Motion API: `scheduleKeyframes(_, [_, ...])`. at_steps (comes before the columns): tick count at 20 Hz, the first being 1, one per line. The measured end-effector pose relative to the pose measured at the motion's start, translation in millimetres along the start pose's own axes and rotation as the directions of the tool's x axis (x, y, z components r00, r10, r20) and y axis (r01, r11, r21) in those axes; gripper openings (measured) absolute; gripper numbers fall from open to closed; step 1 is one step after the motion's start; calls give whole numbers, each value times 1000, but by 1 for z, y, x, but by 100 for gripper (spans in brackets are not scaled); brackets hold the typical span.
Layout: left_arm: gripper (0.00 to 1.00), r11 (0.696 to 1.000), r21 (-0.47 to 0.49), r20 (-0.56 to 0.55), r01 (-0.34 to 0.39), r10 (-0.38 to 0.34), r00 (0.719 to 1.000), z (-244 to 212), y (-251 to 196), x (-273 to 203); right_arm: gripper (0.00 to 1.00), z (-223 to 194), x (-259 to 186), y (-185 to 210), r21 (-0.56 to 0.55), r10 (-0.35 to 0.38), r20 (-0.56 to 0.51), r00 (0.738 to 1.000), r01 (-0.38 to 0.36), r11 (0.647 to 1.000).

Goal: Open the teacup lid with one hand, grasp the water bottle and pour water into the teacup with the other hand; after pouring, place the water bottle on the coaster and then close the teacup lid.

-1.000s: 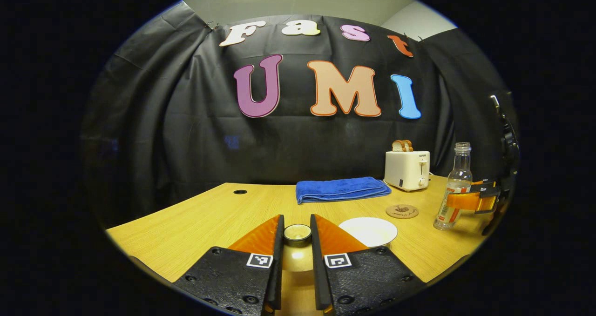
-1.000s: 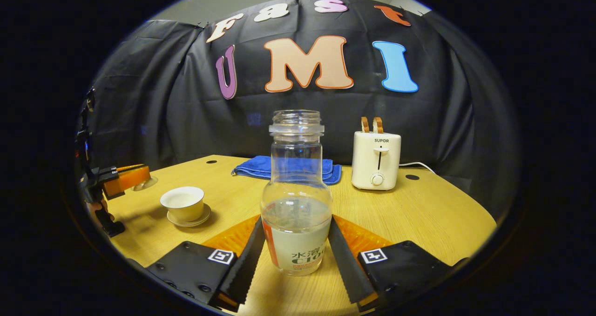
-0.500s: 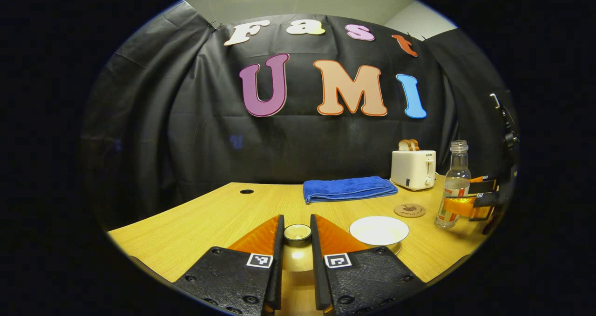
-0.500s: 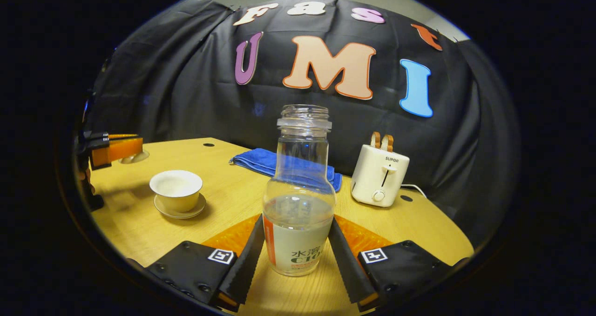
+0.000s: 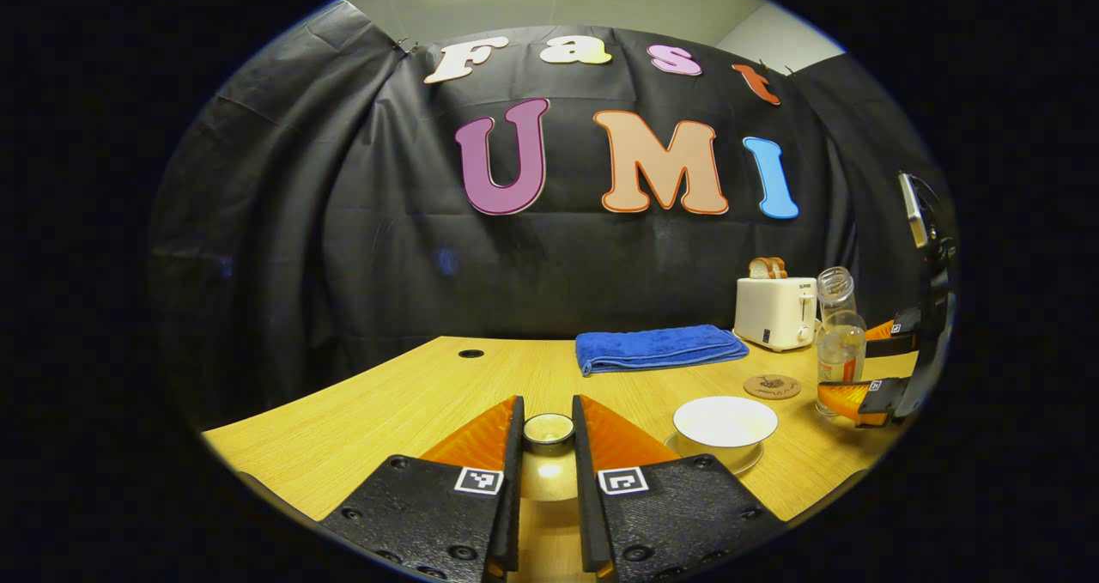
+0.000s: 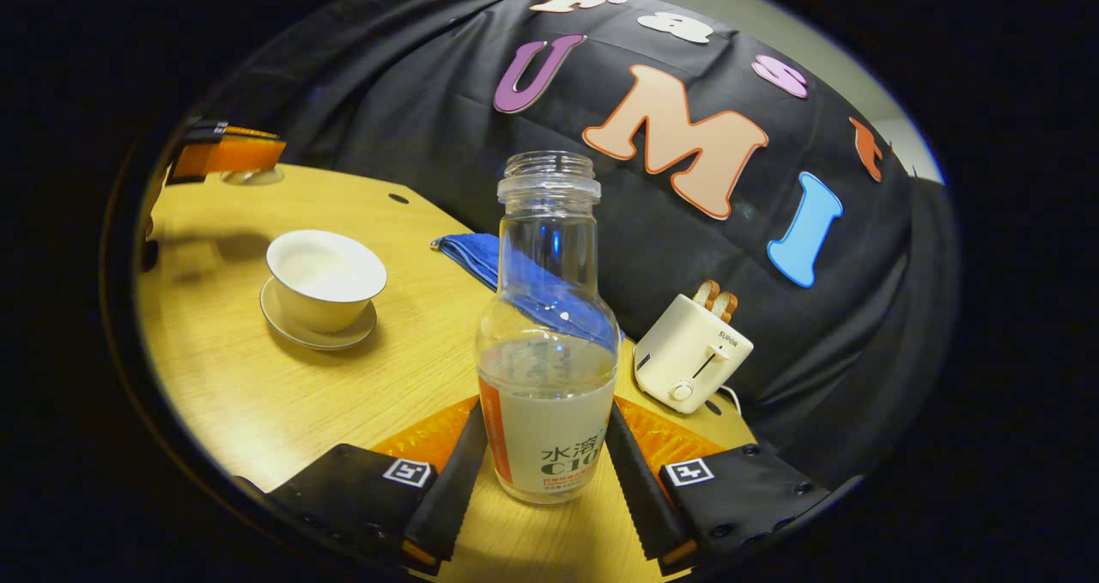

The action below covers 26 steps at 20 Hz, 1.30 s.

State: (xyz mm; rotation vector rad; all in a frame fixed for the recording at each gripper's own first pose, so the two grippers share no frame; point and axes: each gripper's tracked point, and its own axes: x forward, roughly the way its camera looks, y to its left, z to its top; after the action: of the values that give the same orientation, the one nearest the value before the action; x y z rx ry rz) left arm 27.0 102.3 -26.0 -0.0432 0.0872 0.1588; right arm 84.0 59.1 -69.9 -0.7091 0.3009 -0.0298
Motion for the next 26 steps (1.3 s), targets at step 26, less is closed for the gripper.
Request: scheduleKeyframes(26, [25,1000,1,0,-24,24,1000,0,8,1,81,17,15,5,-777,-90,67,994,109,620])
